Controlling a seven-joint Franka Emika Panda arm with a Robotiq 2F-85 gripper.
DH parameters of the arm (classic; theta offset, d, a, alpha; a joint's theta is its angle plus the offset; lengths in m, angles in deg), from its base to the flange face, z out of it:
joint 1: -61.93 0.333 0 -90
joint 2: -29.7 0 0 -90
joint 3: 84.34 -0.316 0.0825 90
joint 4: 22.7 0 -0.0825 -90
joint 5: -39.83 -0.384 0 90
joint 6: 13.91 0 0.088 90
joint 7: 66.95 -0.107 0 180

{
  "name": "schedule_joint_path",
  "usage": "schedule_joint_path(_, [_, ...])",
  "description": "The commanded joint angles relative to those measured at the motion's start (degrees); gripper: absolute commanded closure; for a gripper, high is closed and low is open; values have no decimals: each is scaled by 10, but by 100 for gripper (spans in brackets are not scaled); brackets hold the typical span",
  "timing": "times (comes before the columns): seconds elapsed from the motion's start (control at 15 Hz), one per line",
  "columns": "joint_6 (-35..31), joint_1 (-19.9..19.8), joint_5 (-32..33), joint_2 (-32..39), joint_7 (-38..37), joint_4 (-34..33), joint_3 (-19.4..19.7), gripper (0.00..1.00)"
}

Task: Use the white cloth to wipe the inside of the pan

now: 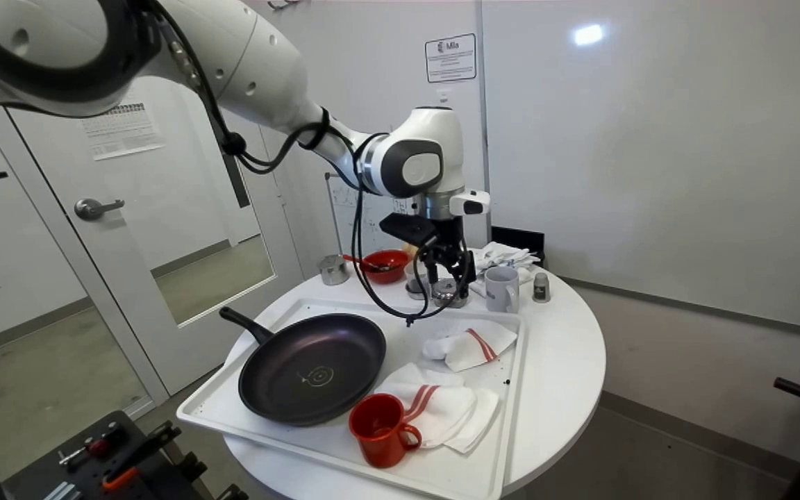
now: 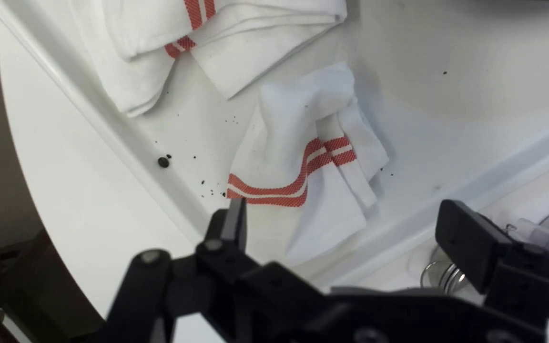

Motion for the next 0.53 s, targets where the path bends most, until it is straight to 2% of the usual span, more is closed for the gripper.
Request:
schedule_joint_path(0.0, [-62, 16, 31, -93, 31, 138, -2, 0])
schedule_joint_path(0.33, [-116, 39, 92, -182, 53, 278, 0, 0])
schedule_joint_path(0.4, [-79, 28, 72, -122, 39, 192, -4, 0])
schedule_joint_path(0.47, [-83, 30, 74, -132, 38, 208, -5, 0])
